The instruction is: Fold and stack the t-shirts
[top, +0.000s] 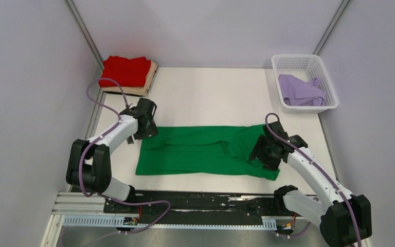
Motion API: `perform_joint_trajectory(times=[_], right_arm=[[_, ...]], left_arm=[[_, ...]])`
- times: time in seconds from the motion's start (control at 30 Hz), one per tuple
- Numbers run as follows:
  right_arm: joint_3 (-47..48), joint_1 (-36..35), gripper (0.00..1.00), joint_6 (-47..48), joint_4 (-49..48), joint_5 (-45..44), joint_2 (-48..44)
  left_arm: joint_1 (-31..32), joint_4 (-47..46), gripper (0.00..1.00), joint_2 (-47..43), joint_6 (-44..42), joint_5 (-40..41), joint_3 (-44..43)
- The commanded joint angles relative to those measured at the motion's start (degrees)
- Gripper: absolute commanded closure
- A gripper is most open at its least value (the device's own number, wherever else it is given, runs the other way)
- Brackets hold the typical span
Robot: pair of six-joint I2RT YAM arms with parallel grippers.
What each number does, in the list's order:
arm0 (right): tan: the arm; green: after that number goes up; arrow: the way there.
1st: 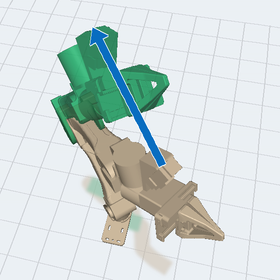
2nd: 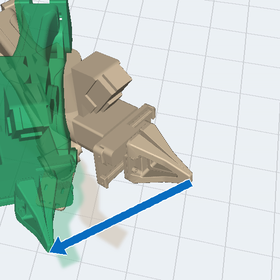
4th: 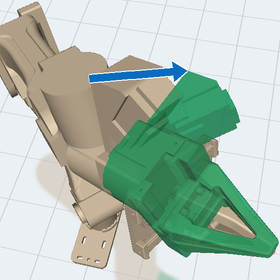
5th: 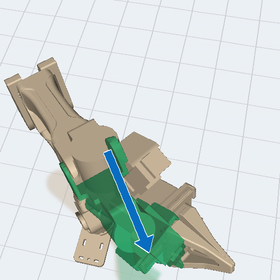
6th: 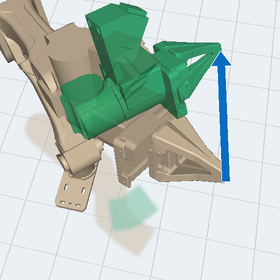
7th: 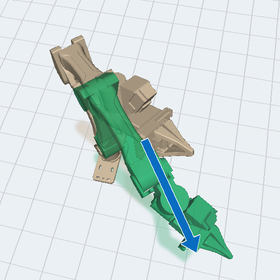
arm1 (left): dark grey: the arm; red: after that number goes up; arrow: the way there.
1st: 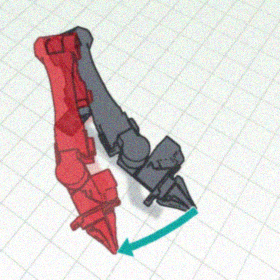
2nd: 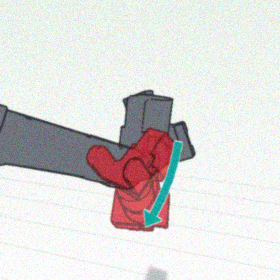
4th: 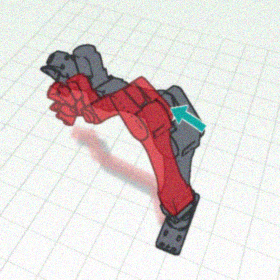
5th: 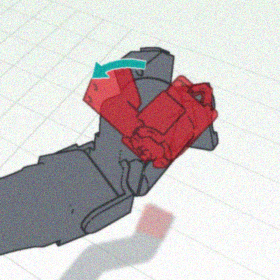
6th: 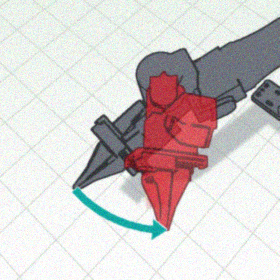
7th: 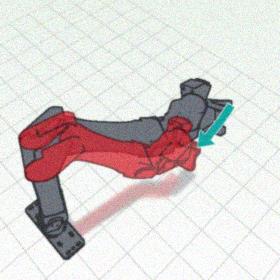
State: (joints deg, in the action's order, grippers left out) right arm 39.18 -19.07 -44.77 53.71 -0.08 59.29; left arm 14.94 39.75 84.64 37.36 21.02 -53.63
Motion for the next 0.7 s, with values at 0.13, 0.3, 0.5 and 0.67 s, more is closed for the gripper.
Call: perform_joint_trajectory(times=[0.13,0.3,0.5,0.67], right_arm=[[6.1,-0.2,0.0,0.6,-4.3,0.7,-5.4],[2.6,-0.2,0.0,-7.6,-14.3,5.6,0.2],[-2.0,-0.1,0.0,-11.1,-18.1,4.2,7.4],[-3.6,0.4,0.0,-10.4,-22.9,2.9,14.6]], left_arm=[[0.1,1.9,0.0,-1.3,2.5,-0.7,-10.4],[1.6,-4.5,0.0,0.8,-2.3,-15.2,-11.1],[3.5,-10.5,0.0,4.7,-4.6,-29.3,-4.6],[3.6,-9.1,0.0,7.6,-5.3,-26.0,0.3]])
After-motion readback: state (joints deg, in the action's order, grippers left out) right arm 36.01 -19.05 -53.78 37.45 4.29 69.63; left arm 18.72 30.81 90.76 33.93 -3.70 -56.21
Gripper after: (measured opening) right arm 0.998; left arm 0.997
